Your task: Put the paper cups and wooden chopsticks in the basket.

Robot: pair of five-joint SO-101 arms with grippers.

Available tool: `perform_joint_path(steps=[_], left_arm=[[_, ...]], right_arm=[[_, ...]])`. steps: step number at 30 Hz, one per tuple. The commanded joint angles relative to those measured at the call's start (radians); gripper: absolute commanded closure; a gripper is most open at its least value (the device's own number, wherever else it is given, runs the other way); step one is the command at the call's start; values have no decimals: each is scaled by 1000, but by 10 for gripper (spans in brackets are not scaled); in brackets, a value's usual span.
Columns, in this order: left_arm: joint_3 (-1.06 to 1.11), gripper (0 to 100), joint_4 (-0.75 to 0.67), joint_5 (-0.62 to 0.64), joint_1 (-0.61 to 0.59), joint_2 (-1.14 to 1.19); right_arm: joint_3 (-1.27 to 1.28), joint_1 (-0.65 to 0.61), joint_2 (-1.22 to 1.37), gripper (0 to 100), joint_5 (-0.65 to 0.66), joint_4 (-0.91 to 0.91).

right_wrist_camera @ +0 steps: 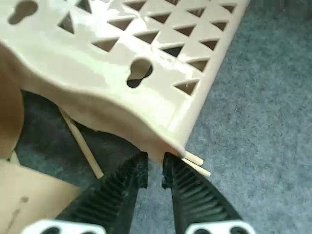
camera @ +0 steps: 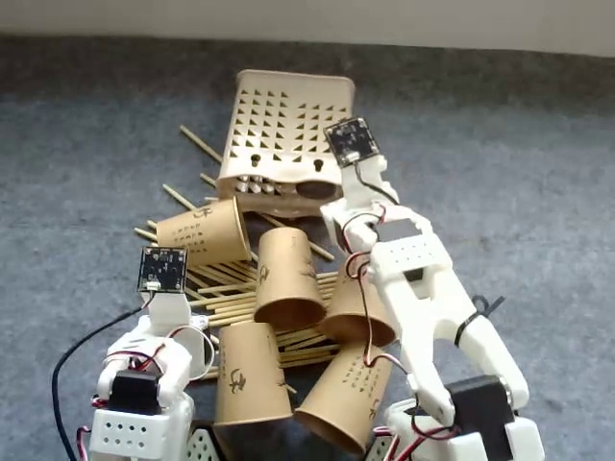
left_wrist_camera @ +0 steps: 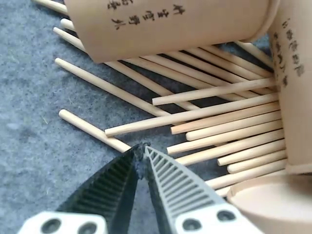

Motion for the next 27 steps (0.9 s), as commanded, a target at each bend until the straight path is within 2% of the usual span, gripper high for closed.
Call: perform_joint_path(steps=[1, 8, 14, 19, 27], left_arm=[[19, 986, -11, 6, 18, -10], [19, 986, -11, 6, 18, -10], [19, 986, -11, 6, 18, -10], [19, 986, -11, 6, 18, -10], [19, 986, -11, 6, 18, -10]], right_arm=[[-73, 35, 21, 925, 6, -53], [-64, 41, 74, 926, 5, -231], [-64, 42, 71, 927, 8, -125], [-64, 93, 67, 928, 6, -21], [18, 102, -105, 928, 6, -13]])
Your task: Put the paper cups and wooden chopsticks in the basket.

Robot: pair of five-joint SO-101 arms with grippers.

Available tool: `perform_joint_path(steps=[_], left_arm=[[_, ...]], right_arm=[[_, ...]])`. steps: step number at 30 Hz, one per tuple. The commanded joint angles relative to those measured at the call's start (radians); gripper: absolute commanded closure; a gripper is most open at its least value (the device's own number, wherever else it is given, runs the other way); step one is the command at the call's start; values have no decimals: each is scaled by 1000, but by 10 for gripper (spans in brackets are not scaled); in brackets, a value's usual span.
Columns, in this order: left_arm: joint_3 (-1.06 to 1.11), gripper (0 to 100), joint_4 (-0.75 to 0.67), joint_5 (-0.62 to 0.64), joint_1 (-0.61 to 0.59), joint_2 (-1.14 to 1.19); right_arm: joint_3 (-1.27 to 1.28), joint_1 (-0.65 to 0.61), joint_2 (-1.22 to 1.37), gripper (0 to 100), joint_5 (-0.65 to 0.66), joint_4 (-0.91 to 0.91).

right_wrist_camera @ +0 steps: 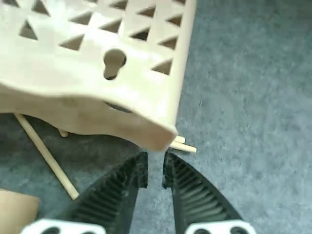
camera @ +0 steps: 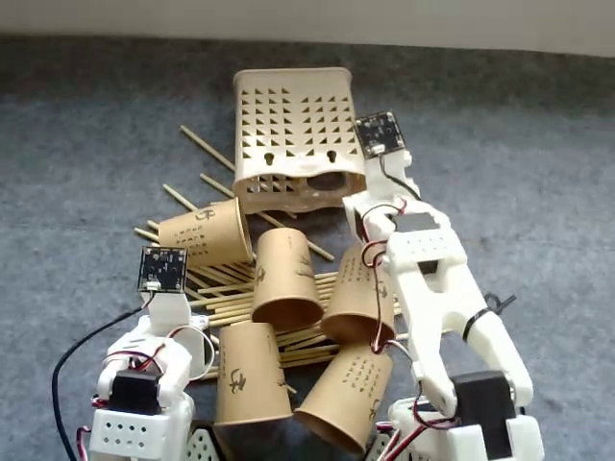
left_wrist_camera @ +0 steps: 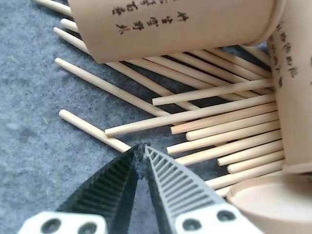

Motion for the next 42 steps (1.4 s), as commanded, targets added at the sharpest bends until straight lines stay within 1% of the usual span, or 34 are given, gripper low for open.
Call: perform_joint_path(steps=[1, 6, 9, 16, 22, 26, 28, 29, 31, 32, 35, 42], left_arm=[[19, 986, -11, 6, 18, -10], [19, 986, -11, 6, 18, -10], [19, 987, -11, 6, 18, -10], [19, 987, -11, 8, 18, -10], [19, 987, -11, 8, 18, -10], [19, 987, -11, 8, 18, -10], [19, 987, -11, 8, 18, -10], [19, 987, -11, 8, 18, -10], [19, 986, -11, 8, 18, -10], [19, 986, -11, 6, 18, -10], [19, 986, -11, 6, 18, -10], [19, 986, -11, 6, 18, -10]], right_arm=[[36, 16, -90, 928, 5, -27], [59, 16, -1, 928, 5, -199], [58, 21, 65, 928, 6, -220], [58, 21, 131, 928, 6, -341], [64, 21, 168, 928, 6, -490], [65, 21, 226, 928, 6, -610], [65, 21, 257, 929, 6, -642], [62, 21, 266, 932, 6, -644], [64, 21, 265, 988, 6, -641], [65, 21, 252, 998, 6, -641], [82, 16, 185, 994, 6, -630], [159, 18, -7, 994, 3, -460]])
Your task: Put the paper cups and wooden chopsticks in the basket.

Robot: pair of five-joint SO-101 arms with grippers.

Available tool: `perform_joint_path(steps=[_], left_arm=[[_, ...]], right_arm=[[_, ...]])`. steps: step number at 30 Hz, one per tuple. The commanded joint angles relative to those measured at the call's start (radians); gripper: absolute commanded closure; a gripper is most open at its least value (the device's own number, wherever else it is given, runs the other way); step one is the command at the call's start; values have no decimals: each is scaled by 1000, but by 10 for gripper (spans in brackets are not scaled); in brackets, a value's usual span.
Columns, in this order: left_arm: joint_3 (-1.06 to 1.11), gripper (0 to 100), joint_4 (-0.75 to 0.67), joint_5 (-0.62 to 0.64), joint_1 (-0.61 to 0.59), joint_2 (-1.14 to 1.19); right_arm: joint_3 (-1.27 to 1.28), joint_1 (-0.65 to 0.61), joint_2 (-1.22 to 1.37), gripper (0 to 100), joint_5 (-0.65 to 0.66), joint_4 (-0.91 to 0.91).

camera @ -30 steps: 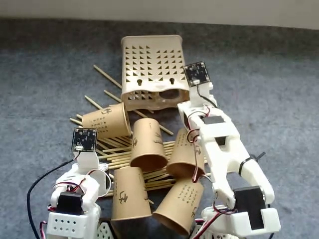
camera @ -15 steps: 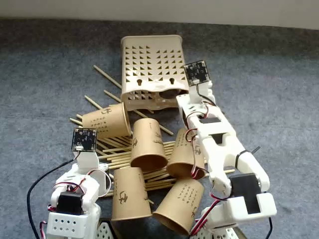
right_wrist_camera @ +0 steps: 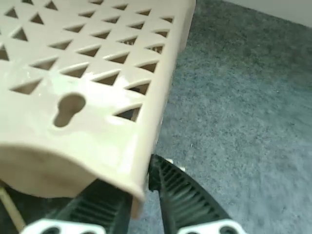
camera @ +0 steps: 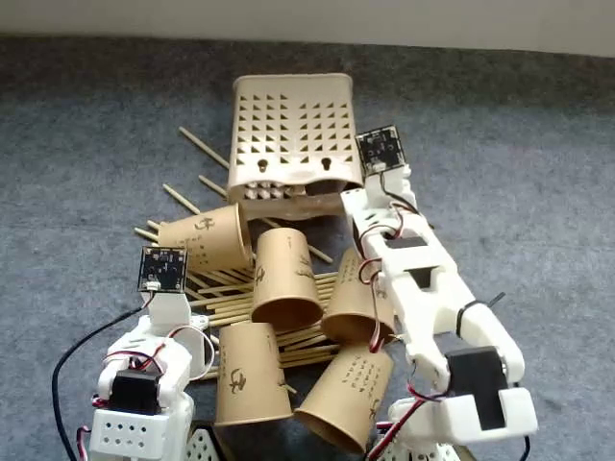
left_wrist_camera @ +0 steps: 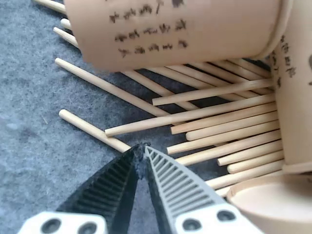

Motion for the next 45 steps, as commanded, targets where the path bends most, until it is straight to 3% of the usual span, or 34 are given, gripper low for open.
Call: perform_joint_path(steps=[1, 6, 13, 25, 35, 45], left_arm=[[19, 986, -11, 6, 18, -10], [19, 986, -11, 6, 18, -8], [19, 986, -9, 6, 18, -8], [19, 986, -9, 6, 18, -8], [19, 986, -9, 6, 18, -8], [19, 986, -9, 6, 18, -8]], right_arm=[[-7, 10, -140, 994, -15, 101], [-15, 30, -248, 994, -100, 338], [-62, 31, -383, 994, -98, 631], [-384, 25, -483, 993, -84, 1194], [-579, 31, -472, 993, -137, 1359], [-673, 33, -469, 992, -213, 1374]])
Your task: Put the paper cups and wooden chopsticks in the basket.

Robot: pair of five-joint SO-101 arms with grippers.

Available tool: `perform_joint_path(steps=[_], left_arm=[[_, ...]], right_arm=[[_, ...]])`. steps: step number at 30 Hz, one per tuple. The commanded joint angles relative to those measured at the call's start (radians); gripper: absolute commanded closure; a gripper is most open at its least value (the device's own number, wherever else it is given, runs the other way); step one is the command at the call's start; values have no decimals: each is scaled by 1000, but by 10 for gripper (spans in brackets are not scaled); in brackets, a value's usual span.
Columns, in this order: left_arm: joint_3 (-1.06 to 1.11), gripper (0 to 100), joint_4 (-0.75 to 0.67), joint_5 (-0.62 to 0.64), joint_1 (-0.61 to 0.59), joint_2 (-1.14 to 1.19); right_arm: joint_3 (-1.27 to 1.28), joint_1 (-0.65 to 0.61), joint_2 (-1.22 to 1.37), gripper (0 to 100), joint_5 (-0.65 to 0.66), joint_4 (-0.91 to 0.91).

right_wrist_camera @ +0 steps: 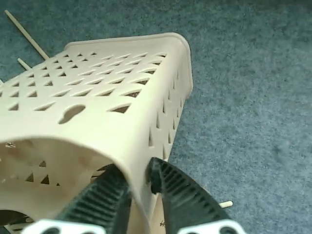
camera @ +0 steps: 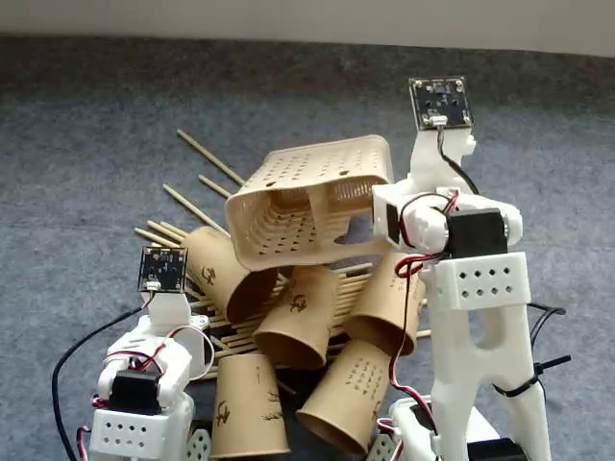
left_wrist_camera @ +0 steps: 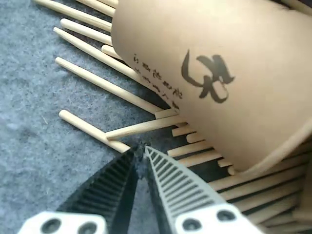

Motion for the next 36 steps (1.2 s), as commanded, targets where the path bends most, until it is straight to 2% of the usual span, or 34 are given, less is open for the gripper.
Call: perform_joint_path(steps=[1, 6, 11, 36], left_arm=[[19, 986, -9, 6, 18, -8], [19, 987, -9, 6, 18, -7], [19, 987, -9, 6, 18, -7], [19, 986, -9, 6, 18, -7]], right_arm=[[-68, 15, -31, 992, -15, 1], [-90, 77, 22, 992, -52, -10], [-229, 114, 213, 992, -51, -4], [-975, 124, 802, 992, -38, 15]])
